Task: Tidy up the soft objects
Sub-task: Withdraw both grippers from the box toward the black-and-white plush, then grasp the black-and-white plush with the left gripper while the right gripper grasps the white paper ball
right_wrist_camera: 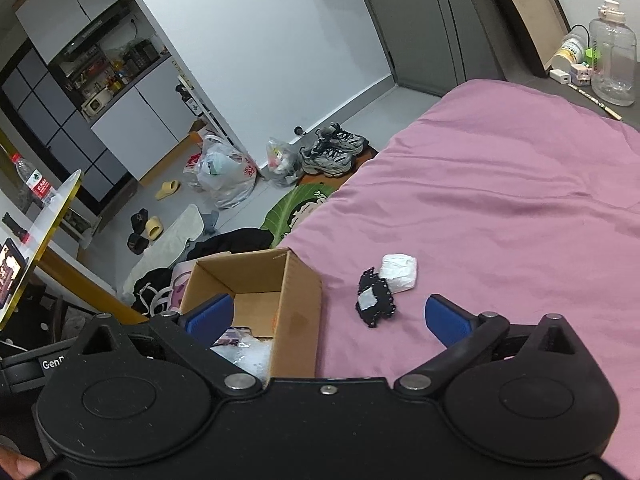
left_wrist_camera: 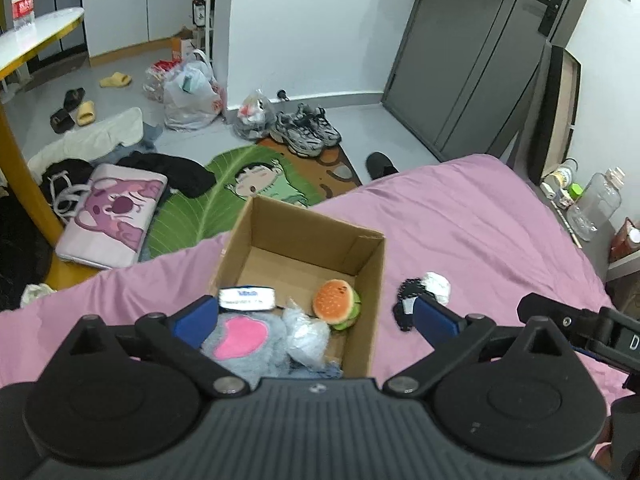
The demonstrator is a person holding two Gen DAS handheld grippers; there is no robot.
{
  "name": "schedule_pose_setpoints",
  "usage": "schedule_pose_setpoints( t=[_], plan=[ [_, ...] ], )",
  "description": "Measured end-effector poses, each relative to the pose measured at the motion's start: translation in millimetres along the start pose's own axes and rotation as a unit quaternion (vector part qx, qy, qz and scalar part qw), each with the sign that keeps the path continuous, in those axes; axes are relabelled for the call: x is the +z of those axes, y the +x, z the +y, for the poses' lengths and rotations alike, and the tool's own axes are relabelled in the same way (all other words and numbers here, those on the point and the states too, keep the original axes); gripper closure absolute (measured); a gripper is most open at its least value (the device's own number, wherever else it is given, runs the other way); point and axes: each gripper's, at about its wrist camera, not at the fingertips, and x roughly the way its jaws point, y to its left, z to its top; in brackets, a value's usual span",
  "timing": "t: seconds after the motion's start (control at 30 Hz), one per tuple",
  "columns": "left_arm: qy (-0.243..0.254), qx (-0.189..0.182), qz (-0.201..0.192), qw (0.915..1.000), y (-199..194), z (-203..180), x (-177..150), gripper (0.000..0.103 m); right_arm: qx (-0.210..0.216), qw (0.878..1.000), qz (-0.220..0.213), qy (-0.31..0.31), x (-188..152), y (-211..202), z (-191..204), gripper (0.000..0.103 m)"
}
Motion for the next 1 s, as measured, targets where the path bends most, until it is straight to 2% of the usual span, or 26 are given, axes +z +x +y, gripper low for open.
schedule_pose_setpoints(
  t=[0.27,0.53,0.63,0.87,1.0],
  plan=[
    [0.002,-0.015,-0.011,0.9998,-0.1,-15.8,-1.4,0.0,0.001,1.0,-0.008,0.003,8.8,-10.3,-18.3,0.0],
    [0.013,-0.001,-0.015,0.9998,5.8,-40.8,-0.1,0.0,-0.008,1.0,-0.014,0.01,26.1,-7.8,-40.5,0.0],
    [0.004,0.0,-0.008,1.0,12.9,-47.1,0.4,0.0,-0.009,0.999,-0.014,0.031,30.1,-4.3,-52.2,0.0],
    [0.011,-0.002,-0.01,0.9999,27.6,-66.8,-1.2,0.001,-0.02,1.0,-0.008,0.021,40.0,5.5,-68.9,0.0],
    [0.009,-0.009,-0.007,0.9999,40.8,-81.2,-2.2,0.003,-0.012,0.999,-0.005,0.036,46.6,13.5,-83.4,0.0]
  ],
)
